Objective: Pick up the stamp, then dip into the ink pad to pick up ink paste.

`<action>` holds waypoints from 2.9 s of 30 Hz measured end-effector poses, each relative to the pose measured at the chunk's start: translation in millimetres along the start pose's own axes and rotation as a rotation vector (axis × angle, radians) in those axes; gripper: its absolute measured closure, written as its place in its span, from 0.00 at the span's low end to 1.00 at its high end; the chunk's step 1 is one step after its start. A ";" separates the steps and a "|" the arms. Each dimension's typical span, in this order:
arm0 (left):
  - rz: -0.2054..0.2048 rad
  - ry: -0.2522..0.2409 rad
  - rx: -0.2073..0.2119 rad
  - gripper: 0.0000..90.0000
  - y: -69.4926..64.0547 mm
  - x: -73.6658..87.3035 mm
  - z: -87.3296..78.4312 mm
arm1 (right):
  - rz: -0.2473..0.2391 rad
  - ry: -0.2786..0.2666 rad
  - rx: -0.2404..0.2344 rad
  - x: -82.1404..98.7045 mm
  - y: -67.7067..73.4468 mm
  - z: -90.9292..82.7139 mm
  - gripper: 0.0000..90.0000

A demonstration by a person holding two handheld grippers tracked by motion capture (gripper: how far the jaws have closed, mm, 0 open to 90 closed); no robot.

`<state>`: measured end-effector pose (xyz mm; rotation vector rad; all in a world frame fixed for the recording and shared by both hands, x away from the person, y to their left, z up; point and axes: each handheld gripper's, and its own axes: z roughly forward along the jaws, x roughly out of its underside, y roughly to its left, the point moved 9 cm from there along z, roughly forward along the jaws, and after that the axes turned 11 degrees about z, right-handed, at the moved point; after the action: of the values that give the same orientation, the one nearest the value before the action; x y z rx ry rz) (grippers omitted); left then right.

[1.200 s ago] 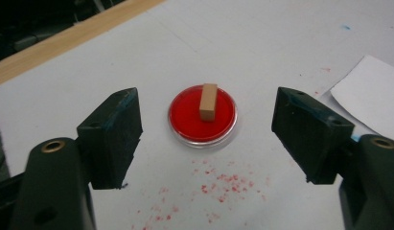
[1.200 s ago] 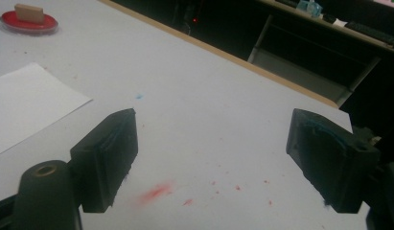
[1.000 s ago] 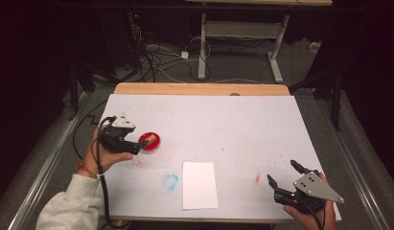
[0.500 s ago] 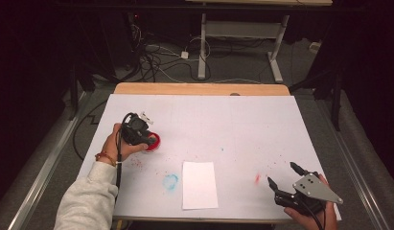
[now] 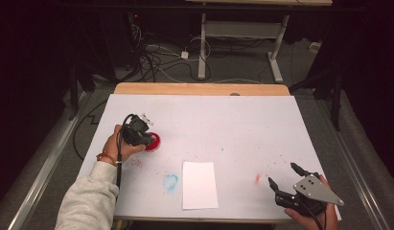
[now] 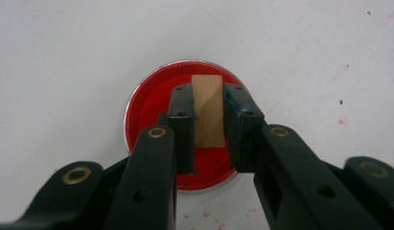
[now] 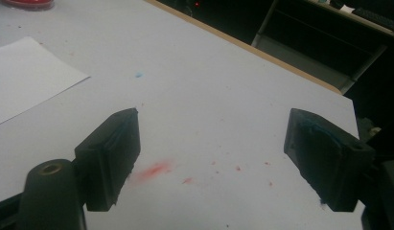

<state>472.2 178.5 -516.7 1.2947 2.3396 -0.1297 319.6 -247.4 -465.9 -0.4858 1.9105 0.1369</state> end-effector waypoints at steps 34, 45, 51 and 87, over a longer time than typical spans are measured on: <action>-0.059 -0.081 0.048 0.82 3.8 5.5 3.9 | 0.014 0.014 -0.005 -1.2 -0.4 7.6 0.24; -0.067 -0.089 0.028 0.82 2.5 4.3 2.5 | 0.016 0.005 -0.006 -2.5 -0.8 5.1 0.24; -0.072 -0.160 -0.015 0.82 7.8 -1.1 -26.0 | 0.021 0.010 -0.004 -1.5 -3.2 5.7 0.24; -0.077 -0.077 0.025 0.82 7.6 10.1 0.9 | -0.009 0.059 -0.014 7.7 1.5 6.5 0.23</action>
<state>474.2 190.3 -520.8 1.1905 2.3298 -0.2290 322.2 -246.0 -475.6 -0.5128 1.9661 0.1315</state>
